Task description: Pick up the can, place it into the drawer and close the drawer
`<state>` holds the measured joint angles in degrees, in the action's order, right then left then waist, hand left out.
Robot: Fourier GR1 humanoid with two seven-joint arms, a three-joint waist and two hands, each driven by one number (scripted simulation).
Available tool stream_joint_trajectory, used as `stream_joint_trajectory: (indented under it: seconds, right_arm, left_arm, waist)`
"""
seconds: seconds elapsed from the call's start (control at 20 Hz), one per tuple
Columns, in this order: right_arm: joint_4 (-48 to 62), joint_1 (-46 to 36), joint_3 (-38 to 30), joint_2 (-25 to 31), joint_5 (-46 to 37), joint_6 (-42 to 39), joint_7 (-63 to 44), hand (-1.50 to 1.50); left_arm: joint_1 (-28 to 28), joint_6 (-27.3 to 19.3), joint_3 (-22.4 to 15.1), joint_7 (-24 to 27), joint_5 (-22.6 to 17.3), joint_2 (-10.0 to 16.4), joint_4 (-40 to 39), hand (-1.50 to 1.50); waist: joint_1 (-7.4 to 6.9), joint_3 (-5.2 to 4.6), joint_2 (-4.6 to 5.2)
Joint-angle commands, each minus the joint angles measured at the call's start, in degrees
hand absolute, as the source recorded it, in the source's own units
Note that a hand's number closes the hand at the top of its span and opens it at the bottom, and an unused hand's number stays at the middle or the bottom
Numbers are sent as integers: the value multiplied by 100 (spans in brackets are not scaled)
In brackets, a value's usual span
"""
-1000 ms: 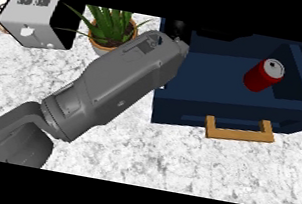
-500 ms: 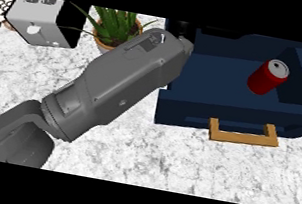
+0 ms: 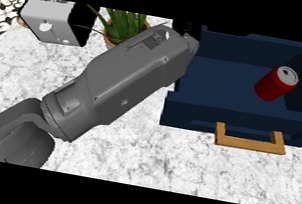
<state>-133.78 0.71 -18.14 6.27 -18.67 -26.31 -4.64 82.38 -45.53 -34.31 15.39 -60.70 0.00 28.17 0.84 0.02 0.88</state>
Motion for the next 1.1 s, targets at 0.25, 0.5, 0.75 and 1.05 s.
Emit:
stream_joint_trajectory:
  seconds: [0.25, 0.5, 0.75, 1.05]
  right_arm:
    - [1728, -1236, 1464, -163, -2494, 1187, 456, -150]
    - [2794, -1829, 1880, 2, -3319, 1586, 652, -150]
    - [3804, -2297, 2121, 159, -3878, 1833, 838, -150]
    - [5478, -3047, 2180, 147, -4736, 2660, 858, -150]
  left_arm:
    - [-83, 6, 20, -329, 156, 144, 155, -150]
    - [-411, -146, -1, -286, 353, 156, 474, -150]
    - [-229, -123, 63, -858, 469, 794, 744, -150]
    - [-547, -30, 14, -1111, 632, 1206, 1117, -150]
  waist:
    - [-203, -1, -45]
    - [-213, -2, -66]
    - [-227, -2, -84]
    - [-303, -1, -80]
